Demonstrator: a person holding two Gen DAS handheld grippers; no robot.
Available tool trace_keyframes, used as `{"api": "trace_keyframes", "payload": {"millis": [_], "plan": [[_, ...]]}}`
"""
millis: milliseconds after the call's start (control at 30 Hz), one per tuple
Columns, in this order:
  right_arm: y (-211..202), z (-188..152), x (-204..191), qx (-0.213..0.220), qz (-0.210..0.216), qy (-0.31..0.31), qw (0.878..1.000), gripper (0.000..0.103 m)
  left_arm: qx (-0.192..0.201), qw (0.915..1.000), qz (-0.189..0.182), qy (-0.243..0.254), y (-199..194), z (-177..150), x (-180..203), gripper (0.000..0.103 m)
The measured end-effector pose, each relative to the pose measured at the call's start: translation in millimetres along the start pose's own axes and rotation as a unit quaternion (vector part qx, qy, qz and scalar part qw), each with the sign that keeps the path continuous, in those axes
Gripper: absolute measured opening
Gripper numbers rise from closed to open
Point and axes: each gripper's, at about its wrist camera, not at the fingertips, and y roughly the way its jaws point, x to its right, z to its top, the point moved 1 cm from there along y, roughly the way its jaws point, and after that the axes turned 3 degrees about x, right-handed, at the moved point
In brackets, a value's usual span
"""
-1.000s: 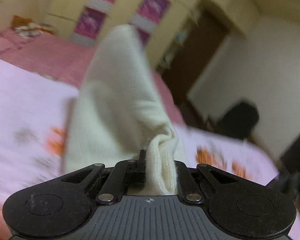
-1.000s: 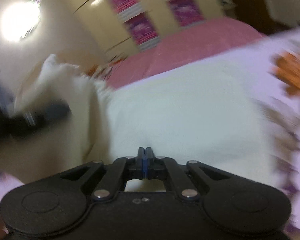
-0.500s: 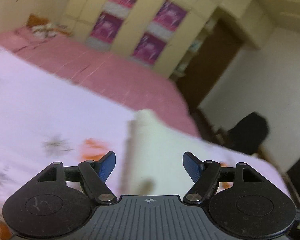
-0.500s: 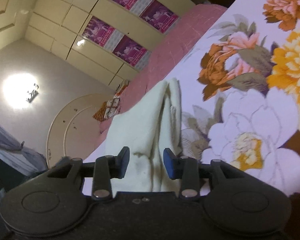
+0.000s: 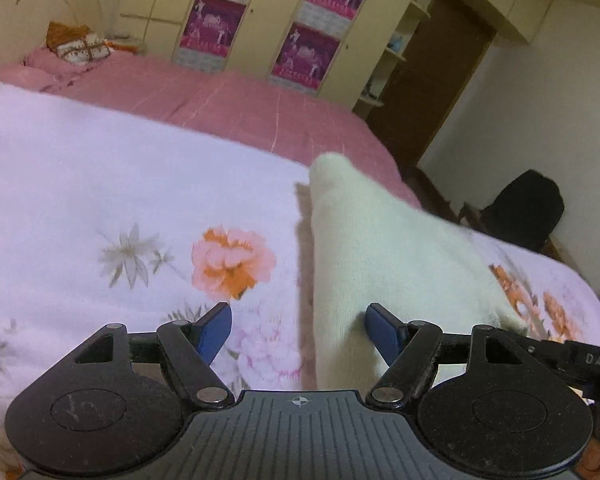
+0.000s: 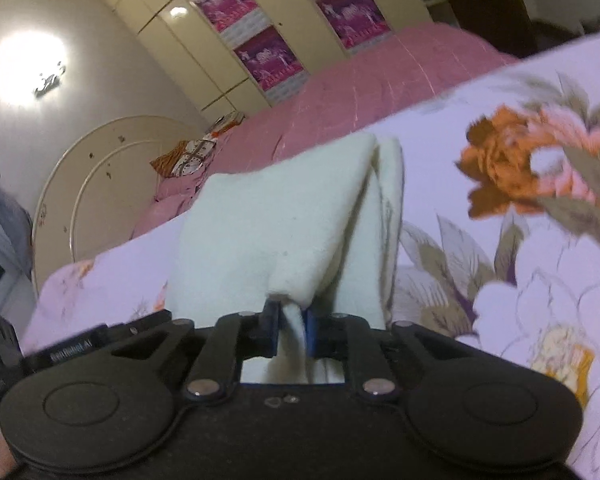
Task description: Fold small clothes
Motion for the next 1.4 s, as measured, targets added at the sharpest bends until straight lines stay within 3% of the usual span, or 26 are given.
{"api": "trace_keyframes", "payload": {"millis": [67,233,300,400,567,900,933,1033,1133,1200,1267,1300,1400], "plan": [[-6.7,2.2,-3.1,0.011,0.001,-0.013,1.000,0.011,0.000,1.0000,-0.007,0.003,-16.6,-13.8,8.7,0.073],[-24.6,4.9,1.0,0.025,-0.007,-0.020,0.999,0.011,-0.021,0.9987,-0.027,0.037,-15.2,-51.3,22.9,0.073],[-20.2,2.1,11.6,0.015,-0.011,-0.013,1.000,0.011,-0.027,0.9979,-0.018,0.056,-10.6,-56.9,28.5,0.073],[-7.5,-3.7,21.7,0.006,-0.011,0.009,1.000,0.011,-0.021,0.9966,-0.015,0.078,-12.2,-57.2,35.3,0.073],[-11.9,-3.1,18.2,0.011,-0.008,0.005,1.000,0.011,-0.023,0.9971,-0.024,0.069,-18.8,-41.2,31.3,0.073],[-13.0,-0.1,22.3,0.007,-0.012,0.005,1.000,0.011,-0.028,0.9973,-0.038,0.056,-34.4,-61.1,12.0,0.073],[-16.2,-0.4,21.0,0.009,-0.010,0.002,1.000,0.013,-0.027,0.9973,-0.041,0.055,-39.6,-63.1,10.1,0.073],[-41.1,-1.6,9.3,0.028,-0.038,-0.040,0.998,0.032,-0.033,0.9972,-0.043,0.052,-55.1,-75.2,2.9,0.073],[-64.6,-14.9,-5.0,0.012,-0.016,-0.074,0.997,0.030,-0.037,0.9962,-0.041,0.068,-68.0,-93.9,4.4,0.073],[-66.5,-33.6,-13.4,-0.025,-0.003,-0.095,0.995,0.023,-0.037,0.9933,-0.037,0.103,-75.7,-102.6,12.7,0.073],[-58.4,-52.6,-18.0,-0.065,-0.041,-0.136,0.988,0.021,-0.025,0.9916,-0.059,0.113,-82.3,-95.1,14.6,0.073],[-58.9,-56.7,-17.7,-0.061,-0.049,-0.151,0.985,0.021,-0.012,0.9921,-0.067,0.105,-84.3,-86.5,13.0,0.073],[-71.8,-33.0,-11.9,-0.016,-0.044,-0.097,0.994,0.032,0.020,0.9934,-0.063,0.093,-77.0,-49.8,11.9,0.073]]}}
